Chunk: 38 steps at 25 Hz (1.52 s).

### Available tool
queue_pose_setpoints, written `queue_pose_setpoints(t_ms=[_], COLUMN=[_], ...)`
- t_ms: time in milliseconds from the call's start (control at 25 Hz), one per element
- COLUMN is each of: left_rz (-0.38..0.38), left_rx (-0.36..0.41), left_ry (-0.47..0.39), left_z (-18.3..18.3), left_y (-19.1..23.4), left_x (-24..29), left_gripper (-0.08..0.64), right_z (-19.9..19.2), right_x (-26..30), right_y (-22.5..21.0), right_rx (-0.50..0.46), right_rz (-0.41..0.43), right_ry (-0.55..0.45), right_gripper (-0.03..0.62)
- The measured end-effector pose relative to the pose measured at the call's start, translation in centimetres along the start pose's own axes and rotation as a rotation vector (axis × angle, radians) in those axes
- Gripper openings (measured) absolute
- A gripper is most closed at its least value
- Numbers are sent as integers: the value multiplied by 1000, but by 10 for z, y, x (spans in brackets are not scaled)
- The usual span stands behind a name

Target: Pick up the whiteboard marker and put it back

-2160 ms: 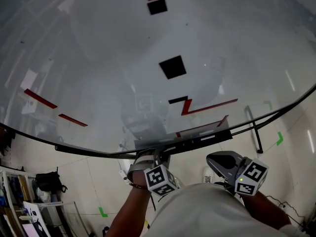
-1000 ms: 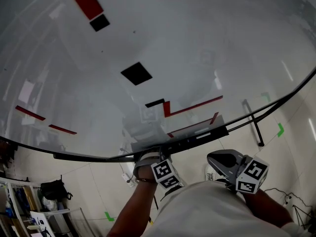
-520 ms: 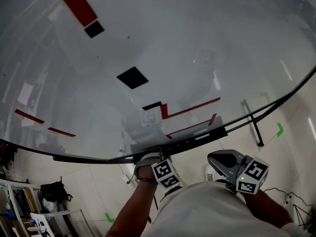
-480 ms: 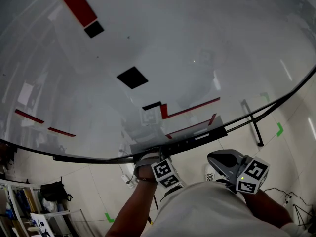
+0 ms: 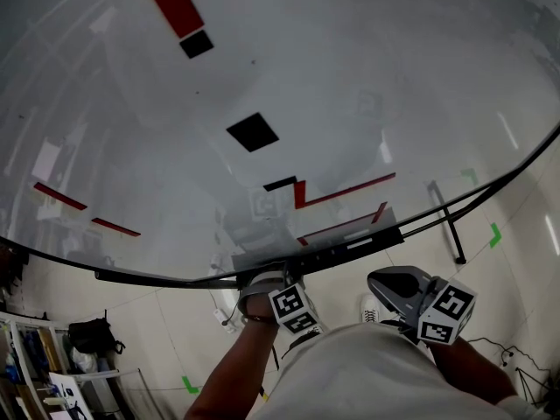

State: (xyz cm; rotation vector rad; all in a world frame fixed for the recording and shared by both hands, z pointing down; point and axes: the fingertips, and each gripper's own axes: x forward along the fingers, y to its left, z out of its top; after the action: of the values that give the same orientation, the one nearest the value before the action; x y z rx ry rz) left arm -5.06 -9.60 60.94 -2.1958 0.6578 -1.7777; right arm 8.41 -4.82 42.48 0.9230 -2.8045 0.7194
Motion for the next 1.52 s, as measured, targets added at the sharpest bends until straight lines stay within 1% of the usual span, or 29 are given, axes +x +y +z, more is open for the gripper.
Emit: queue_pose_setpoints(t_ms=[80, 120, 160, 280, 360, 440, 600, 680, 760, 840, 1000, 1080, 1240, 1400, 1520], left_rz=[-1, 0, -2, -27, -34, -27, -14, -18, -28, -50, -138, -170, -212, -227, -278], left_rx=[-17, -38, -71, -211, -272, -304, -346, -373, -416, -498, -748, -828, -904, -931, -982], left_ry=[-11, -34, -68, -191, -252, -291, -339, -355, -381, -448, -676, -737, -789, -826, -932], left_z=[2, 6, 11, 26, 29, 30, 32, 32, 33, 36, 49, 49, 48, 48, 53], left_y=[0, 1, 3, 6, 6, 6, 7, 7, 7, 10, 22, 25, 24, 25, 28], left_x=[-7, -13, -21, -47, -60, -70, -82, -87, -92, -102, -128, -136, -144, -153, -173], left_gripper=[55, 54, 55, 55, 55, 55, 55, 55, 55, 55, 55, 55, 55, 55, 55], right_z=[1, 1, 1, 1, 1, 0, -2, -3, -2, -1, -1, -1, 1, 2, 2], right_x=[1, 3, 4, 8, 11, 13, 18, 21, 24, 26, 29, 30, 33, 33, 31], right_y=[1, 2, 3, 5, 7, 9, 10, 12, 15, 17, 18, 18, 22, 23, 22], right_rx=[-3, -4, -4, -1, 0, -3, -4, -4, -2, 3, -1, -5, -12, -15, -11], right_rz=[6, 10, 14, 25, 32, 40, 57, 68, 79, 89, 96, 98, 103, 100, 90], right_ry=[3, 4, 4, 2, 3, 9, 21, 26, 27, 25, 31, 32, 29, 30, 27], right_gripper=[2, 2, 2, 2, 2, 2, 2, 2, 2, 2, 2, 2, 2, 2, 2])
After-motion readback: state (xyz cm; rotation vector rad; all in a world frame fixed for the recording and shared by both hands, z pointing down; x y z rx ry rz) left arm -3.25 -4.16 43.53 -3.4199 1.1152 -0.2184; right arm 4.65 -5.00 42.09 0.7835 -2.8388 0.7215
